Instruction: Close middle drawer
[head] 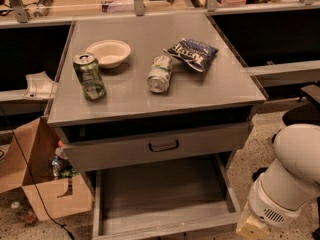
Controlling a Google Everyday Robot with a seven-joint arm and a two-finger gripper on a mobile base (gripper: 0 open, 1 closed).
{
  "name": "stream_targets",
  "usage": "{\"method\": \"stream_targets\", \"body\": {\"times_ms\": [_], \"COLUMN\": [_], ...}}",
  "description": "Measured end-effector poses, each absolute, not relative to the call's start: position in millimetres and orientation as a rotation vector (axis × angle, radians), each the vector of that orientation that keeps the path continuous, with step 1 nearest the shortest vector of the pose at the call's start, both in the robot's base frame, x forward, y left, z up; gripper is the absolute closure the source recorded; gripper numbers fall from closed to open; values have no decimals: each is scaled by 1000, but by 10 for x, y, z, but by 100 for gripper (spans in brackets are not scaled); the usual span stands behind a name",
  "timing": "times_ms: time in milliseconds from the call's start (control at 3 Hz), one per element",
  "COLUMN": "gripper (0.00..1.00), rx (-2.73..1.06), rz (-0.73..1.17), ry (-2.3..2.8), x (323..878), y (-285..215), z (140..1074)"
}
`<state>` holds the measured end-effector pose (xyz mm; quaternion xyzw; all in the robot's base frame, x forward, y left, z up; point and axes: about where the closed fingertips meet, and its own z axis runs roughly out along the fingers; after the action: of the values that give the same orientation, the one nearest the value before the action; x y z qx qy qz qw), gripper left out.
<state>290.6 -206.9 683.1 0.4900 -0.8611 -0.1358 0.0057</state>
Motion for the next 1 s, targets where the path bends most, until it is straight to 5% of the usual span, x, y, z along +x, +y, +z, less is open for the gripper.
{"method": "stream_targets", "body": {"times_ms": [1000], "gripper": [100], "rx": [1336], "rz": [-541], "ry": [-2703], "x": [2865], "y": [-2087], "z": [5910]}}
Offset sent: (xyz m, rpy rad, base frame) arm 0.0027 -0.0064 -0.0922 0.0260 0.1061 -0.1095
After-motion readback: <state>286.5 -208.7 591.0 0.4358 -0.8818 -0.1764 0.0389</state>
